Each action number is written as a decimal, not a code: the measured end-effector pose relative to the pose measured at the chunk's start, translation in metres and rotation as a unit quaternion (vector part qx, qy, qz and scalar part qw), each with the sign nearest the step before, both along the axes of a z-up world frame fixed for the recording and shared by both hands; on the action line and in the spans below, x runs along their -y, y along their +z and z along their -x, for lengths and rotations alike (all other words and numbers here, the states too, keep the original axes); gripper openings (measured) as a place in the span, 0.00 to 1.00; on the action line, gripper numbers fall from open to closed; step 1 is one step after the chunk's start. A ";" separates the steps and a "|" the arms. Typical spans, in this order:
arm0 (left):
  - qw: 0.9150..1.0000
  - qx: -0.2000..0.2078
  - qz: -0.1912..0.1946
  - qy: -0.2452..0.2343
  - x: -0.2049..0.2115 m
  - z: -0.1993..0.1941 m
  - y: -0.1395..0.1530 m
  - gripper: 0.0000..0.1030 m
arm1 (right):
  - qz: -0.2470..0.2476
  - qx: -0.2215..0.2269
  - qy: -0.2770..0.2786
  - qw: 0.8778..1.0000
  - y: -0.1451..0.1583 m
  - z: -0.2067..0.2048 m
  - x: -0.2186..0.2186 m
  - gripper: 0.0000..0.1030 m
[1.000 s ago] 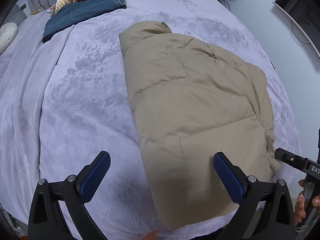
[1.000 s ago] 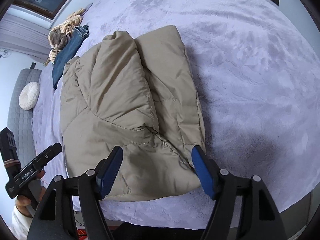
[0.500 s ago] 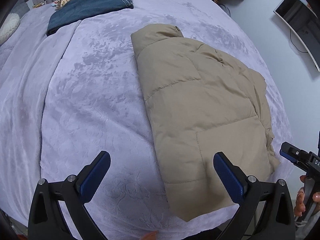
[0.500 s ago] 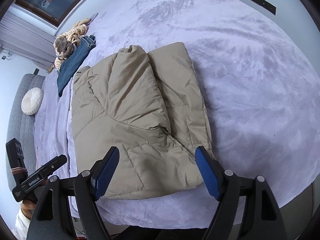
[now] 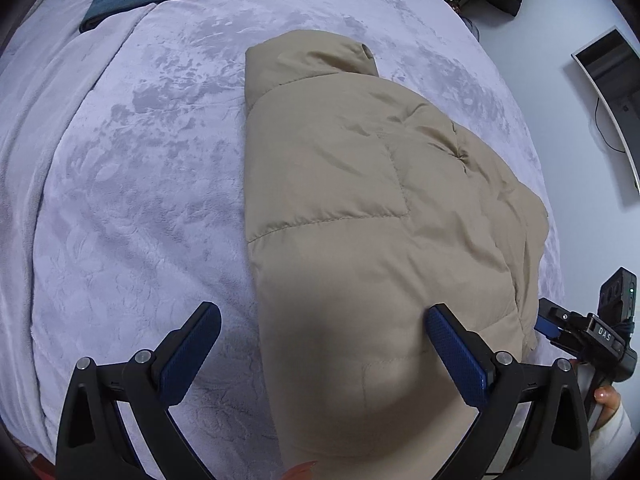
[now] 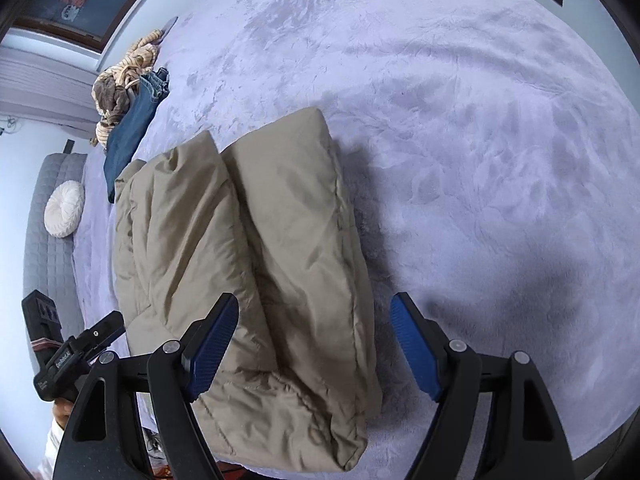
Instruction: Fold large clothes
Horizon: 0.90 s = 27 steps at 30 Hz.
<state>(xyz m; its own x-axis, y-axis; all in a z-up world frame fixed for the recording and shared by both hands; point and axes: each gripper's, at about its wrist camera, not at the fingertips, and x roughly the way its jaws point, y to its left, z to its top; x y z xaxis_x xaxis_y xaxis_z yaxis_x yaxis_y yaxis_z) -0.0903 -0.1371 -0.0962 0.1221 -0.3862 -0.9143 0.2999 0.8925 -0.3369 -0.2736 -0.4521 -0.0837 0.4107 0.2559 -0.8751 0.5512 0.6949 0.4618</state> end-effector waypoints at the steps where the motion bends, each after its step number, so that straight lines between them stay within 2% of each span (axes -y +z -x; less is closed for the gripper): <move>1: 1.000 -0.001 0.003 0.001 0.003 -0.001 -0.002 1.00 | -0.006 0.000 0.000 1.000 -0.004 -0.002 0.004 0.83; 2: 1.000 -0.003 0.002 0.003 0.006 -0.002 -0.004 1.00 | -0.013 -0.003 -0.001 1.000 -0.010 -0.004 0.009 0.89; 8: 1.000 -0.004 -0.001 -0.002 0.022 -0.004 -0.007 1.00 | -0.036 -0.010 0.010 0.999 -0.026 -0.013 0.022 0.89; 10: 1.000 -0.014 0.009 0.004 0.020 -0.006 -0.010 1.00 | -0.046 -0.007 0.014 0.999 -0.030 -0.016 0.024 0.89; 14: 0.999 -0.025 0.027 0.010 0.011 -0.011 -0.012 1.00 | -0.083 0.028 0.020 0.996 -0.031 -0.023 0.027 0.91; 16: 0.999 -0.028 0.025 0.010 0.011 -0.012 -0.012 1.00 | -0.105 0.047 0.024 0.993 -0.030 -0.026 0.028 1.00; 19: 1.000 -0.023 0.017 0.005 0.017 -0.011 -0.012 1.00 | -0.114 0.059 0.035 0.991 -0.025 -0.031 0.027 1.00; 22: 1.000 -0.015 0.006 -0.001 0.026 -0.011 -0.010 1.00 | -0.096 0.049 0.069 0.992 -0.015 -0.042 0.018 1.00; 27: 1.000 -0.010 -0.005 -0.008 0.031 -0.012 -0.011 1.00 | -0.006 0.010 0.159 0.987 -0.008 -0.068 -0.009 1.00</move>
